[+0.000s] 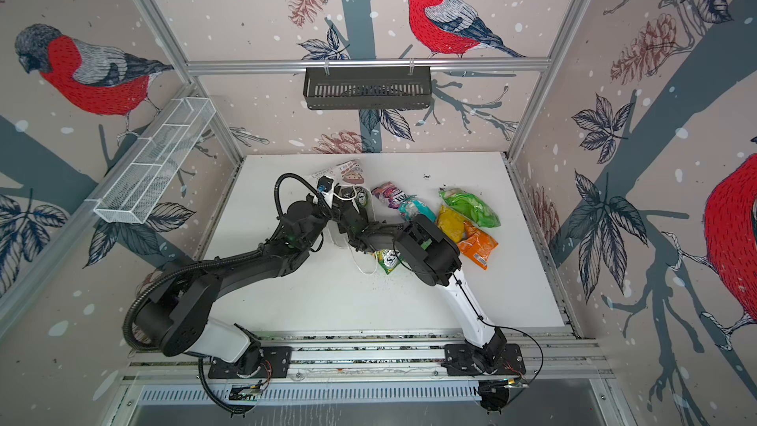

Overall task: Take the snacks out of the paper bag
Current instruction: Pick up the snack from the paper bag.

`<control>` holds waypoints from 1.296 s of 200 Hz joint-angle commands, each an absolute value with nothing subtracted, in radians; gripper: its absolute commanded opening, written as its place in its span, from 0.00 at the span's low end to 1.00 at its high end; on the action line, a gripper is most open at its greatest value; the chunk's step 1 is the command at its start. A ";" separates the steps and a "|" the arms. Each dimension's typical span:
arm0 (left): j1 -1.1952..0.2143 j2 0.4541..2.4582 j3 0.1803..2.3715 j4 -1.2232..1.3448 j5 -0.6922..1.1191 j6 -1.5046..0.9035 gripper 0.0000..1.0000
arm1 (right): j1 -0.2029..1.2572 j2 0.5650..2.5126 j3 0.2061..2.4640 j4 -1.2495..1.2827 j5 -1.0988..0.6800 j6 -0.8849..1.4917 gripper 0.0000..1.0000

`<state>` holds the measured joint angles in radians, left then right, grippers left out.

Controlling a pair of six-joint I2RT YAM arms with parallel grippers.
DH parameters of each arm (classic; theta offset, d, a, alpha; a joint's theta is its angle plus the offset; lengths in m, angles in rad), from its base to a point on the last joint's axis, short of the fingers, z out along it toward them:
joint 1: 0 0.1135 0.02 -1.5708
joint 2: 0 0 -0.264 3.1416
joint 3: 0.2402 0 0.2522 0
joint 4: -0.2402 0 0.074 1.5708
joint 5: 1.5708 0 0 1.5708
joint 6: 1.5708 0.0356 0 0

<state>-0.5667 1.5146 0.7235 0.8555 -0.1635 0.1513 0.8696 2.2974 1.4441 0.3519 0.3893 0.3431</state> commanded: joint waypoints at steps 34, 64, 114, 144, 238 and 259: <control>-0.558 1.566 0.777 0.862 -0.277 0.130 0.00 | 0.907 2.210 1.322 0.578 0.428 0.330 0.00; -0.557 1.578 0.784 0.858 -0.300 0.115 0.00 | 0.914 2.179 1.261 0.649 0.423 0.311 0.00; -0.554 1.580 0.791 0.838 -0.321 0.102 0.00 | 0.925 2.137 1.214 0.700 0.442 0.287 0.00; -0.551 1.575 0.782 0.850 -0.321 0.103 0.00 | 0.924 2.122 1.192 0.716 0.452 0.286 0.00; -0.546 1.552 0.756 0.868 -0.316 0.110 0.00 | 0.928 2.104 1.158 0.740 0.469 0.290 0.00; -0.543 1.555 0.758 0.871 -0.314 0.108 0.00 | 0.929 2.101 1.155 0.742 0.475 0.287 0.00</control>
